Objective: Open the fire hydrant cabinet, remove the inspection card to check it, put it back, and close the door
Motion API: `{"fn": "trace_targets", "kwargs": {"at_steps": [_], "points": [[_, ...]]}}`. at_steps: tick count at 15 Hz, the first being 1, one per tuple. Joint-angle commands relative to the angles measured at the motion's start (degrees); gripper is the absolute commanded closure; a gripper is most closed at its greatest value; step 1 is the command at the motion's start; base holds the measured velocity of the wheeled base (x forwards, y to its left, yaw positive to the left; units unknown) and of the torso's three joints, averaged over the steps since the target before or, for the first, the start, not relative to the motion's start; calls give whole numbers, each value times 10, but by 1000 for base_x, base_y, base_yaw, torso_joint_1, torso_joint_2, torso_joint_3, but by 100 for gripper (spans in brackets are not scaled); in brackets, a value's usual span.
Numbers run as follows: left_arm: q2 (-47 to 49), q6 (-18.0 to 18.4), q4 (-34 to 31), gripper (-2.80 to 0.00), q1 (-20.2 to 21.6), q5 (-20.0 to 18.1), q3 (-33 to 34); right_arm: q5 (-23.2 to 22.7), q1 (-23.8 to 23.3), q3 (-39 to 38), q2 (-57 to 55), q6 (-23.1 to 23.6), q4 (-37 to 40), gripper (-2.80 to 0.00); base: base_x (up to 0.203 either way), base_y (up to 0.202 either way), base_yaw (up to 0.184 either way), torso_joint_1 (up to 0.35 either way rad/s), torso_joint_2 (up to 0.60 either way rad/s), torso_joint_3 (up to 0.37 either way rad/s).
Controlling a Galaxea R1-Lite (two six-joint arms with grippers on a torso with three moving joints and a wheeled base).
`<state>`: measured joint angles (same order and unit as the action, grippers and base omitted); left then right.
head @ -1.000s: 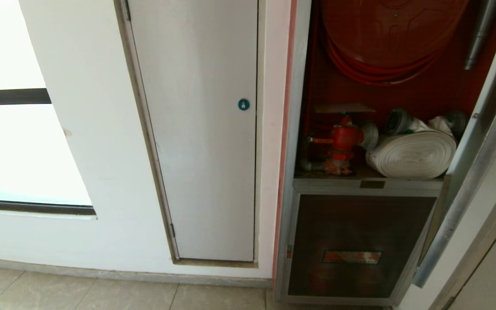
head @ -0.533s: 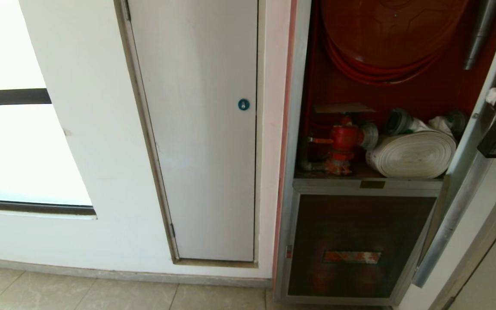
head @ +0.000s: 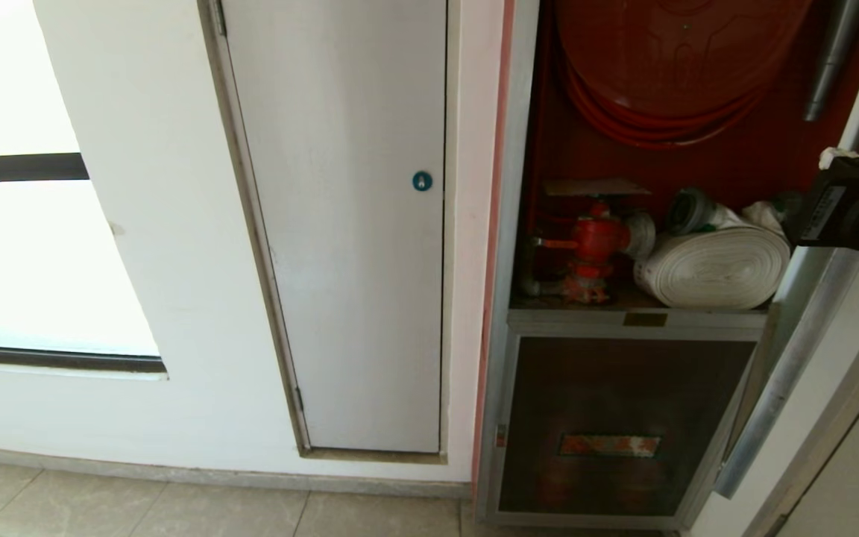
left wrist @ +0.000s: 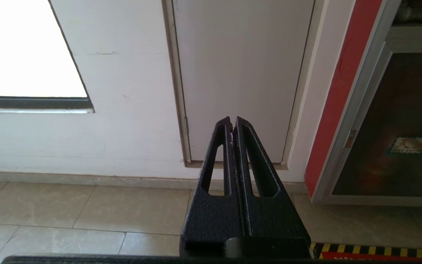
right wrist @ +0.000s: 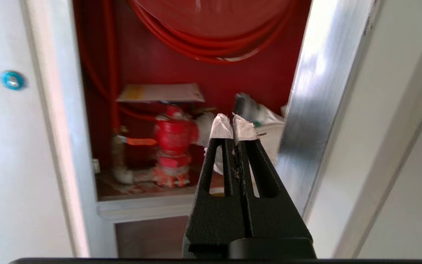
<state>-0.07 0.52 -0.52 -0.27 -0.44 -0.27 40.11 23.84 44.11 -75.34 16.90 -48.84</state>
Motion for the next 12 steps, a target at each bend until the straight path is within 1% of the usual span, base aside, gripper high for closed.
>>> {"fn": "trace_targets", "kwargs": {"at_steps": [1,3,4,8,12], "points": [[1,0,0,0,0,0,0,7,-26,2,-15,2,-1,0,0,0,0,0,0,0],[1,0,0,0,0,0,0,4,-59,5,-25,2,-3,0,0,0,0,0,0,0],[1,0,-1,0,0,0,0,3,-68,5,-25,1,-3,0,0,0,0,0,0,0],[1,0,0,0,0,0,0,6,-80,-4,-13,0,-3,0,0,0,0,0,0,0],[1,0,0,0,0,0,0,11,-82,-43,46,1,-2,0,0,0,0,0,0,0]]}}
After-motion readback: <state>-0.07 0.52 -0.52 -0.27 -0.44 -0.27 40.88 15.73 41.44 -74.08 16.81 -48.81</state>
